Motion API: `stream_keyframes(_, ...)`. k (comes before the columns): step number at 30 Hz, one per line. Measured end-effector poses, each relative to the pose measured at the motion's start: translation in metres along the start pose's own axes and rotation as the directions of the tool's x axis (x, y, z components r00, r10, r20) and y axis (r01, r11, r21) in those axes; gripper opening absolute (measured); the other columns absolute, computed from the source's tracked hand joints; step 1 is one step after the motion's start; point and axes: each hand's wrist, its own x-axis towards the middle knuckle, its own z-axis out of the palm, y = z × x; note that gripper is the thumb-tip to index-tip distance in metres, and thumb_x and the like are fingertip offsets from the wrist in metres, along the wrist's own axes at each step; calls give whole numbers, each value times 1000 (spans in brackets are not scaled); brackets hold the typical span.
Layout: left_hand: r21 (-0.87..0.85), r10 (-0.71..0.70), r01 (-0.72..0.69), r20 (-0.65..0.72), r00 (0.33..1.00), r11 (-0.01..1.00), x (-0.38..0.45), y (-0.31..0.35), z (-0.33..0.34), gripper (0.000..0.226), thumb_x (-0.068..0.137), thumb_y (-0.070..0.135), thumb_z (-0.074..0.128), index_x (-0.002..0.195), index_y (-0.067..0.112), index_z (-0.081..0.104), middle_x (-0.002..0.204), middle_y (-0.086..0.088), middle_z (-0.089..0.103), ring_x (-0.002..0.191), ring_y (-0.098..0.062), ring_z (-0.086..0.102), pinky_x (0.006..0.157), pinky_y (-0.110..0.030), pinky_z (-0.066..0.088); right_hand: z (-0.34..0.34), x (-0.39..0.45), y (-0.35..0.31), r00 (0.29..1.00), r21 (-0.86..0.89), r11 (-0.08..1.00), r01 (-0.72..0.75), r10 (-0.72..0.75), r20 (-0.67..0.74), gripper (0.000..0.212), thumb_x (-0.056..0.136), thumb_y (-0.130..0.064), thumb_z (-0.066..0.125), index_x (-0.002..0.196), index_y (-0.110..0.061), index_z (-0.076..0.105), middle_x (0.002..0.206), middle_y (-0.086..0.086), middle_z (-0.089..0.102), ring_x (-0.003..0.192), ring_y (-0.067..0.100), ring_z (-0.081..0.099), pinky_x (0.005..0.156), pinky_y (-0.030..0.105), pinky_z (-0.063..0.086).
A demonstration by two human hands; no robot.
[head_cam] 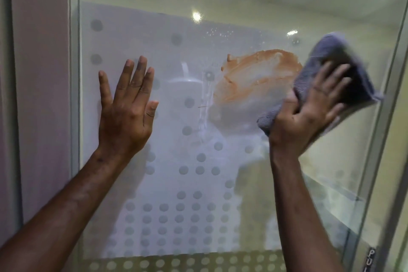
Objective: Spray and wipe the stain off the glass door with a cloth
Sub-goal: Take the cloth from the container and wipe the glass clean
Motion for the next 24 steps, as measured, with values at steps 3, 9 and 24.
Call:
stream_keyframes(3,-4,0,0,-1,1000,1000,0,0,0,59,112,39,19,164,13,23,175,-6,16,163,-24,9,127,-67,3,19,-13,-2,962,-98,994,55,-26,273,82,99,-54,46,166,-20,14,175,9,6,162,28,2,127,62,0)
stream_keyframes(9,-5,-1,0,-6,1000,1000,0,-1,1,59,112,40,18,164,12,23,174,-7,17,163,-24,10,127,-68,4,20,-12,16,956,-175,980,98,-43,292,84,97,-52,47,166,-25,8,176,0,1,162,22,-1,121,70,5)
stream_keyframes(24,31,-1,1,-4,1000,1000,1,-1,1,61,111,41,19,164,11,25,174,-7,17,163,-25,11,126,-69,6,33,-71,-53,676,21,749,662,-609,413,74,90,-33,51,161,-26,34,171,2,23,140,27,53,122,71,12)
